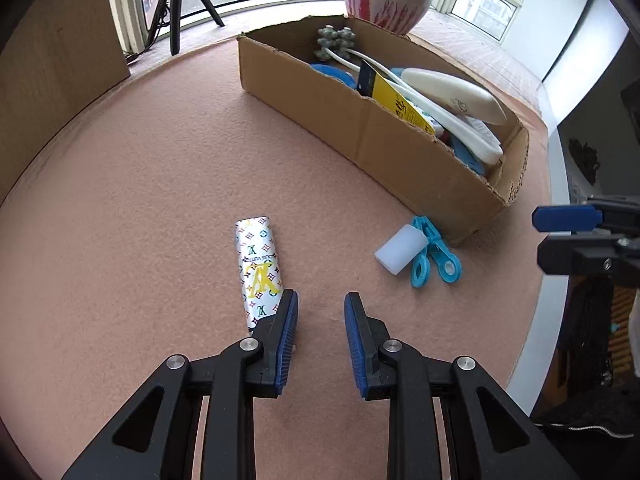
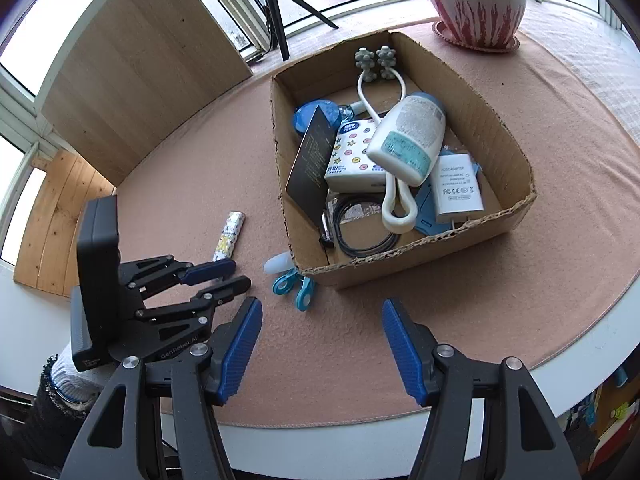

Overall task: Organize objects
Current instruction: 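Close the left gripper on the lighter while the right gripper grasps the blue clothespin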

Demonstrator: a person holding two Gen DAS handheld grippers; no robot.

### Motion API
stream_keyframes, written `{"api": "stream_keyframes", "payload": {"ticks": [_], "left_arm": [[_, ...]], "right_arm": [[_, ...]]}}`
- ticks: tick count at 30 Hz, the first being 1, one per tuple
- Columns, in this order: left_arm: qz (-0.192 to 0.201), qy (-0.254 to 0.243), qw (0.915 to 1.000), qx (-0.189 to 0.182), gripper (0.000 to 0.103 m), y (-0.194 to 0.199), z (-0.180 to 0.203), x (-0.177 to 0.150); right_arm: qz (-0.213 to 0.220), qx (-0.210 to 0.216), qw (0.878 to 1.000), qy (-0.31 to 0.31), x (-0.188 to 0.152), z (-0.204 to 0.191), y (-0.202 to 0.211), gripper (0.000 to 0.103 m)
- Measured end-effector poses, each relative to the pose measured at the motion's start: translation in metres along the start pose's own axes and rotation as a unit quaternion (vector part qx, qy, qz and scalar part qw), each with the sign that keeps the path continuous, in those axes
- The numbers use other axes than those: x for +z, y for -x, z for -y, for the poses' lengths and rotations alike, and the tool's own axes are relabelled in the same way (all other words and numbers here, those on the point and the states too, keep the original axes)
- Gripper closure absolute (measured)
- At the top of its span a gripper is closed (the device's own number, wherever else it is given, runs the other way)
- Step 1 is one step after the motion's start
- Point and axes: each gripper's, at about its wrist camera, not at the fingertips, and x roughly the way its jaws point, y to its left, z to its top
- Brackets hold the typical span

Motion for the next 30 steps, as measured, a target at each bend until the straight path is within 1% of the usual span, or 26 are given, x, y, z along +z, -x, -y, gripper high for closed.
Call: {"api": "stream_keyframes", "payload": {"ticks": [2,5,8,11,13,15,18,19,26,27,29,30], "left_arm": [[0.014,0.02,0.9997,-0.009,0.076,0.013,-0.013,0.0],[0.023,0.031,0.9993,-0.004,0.073,0.027,-0.027,-0.003],[0.011,0.046,0.9989,-0.004,0.07,0.026,-0.042,-0.008],[0.001,0.054,0.9985,-0.005,0.065,0.021,-0.049,-0.013],[-0.003,0.055,0.9985,-0.005,0.061,0.017,-0.049,-0.014],[-0.004,0.054,0.9985,-0.005,0.06,0.014,-0.047,-0.013],[-0.004,0.055,0.9985,-0.005,0.058,0.011,-0.043,-0.01],[-0.004,0.056,0.9984,-0.002,0.056,0.009,-0.043,-0.009],[-0.015,0.053,0.9984,0.009,0.055,-0.006,-0.037,0.001],[-0.017,0.052,0.9984,0.012,0.055,-0.009,-0.036,0.002],[-0.021,0.049,0.9984,0.015,0.055,-0.013,-0.034,0.005],[-0.023,0.048,0.9984,0.016,0.055,-0.015,-0.033,0.005]], "right_arm": [[-0.007,0.001,1.0,-0.001,-0.002,-0.006,-0.011,0.044],[-0.015,0.001,1.0,-0.002,-0.002,-0.014,-0.025,0.044],[-0.017,-0.004,1.0,-0.003,-0.001,-0.02,-0.035,0.044],[-0.02,-0.01,1.0,-0.01,0.002,-0.024,-0.044,0.044],[-0.026,-0.01,1.0,-0.013,0.004,-0.027,-0.051,0.044],[-0.03,-0.015,0.999,-0.012,0.005,-0.031,-0.056,0.044],[-0.029,-0.032,0.999,-0.016,0.006,-0.033,-0.062,0.044],[-0.03,-0.034,0.999,-0.02,0.006,-0.034,-0.064,0.044],[-0.041,-0.057,0.997,-0.014,0.011,-0.041,-0.079,0.044],[-0.042,-0.06,0.997,-0.012,0.011,-0.042,-0.08,0.045],[-0.041,-0.07,0.997,-0.003,0.01,-0.045,-0.08,0.05],[-0.041,-0.072,0.997,-0.001,0.01,-0.045,-0.08,0.054]]}}
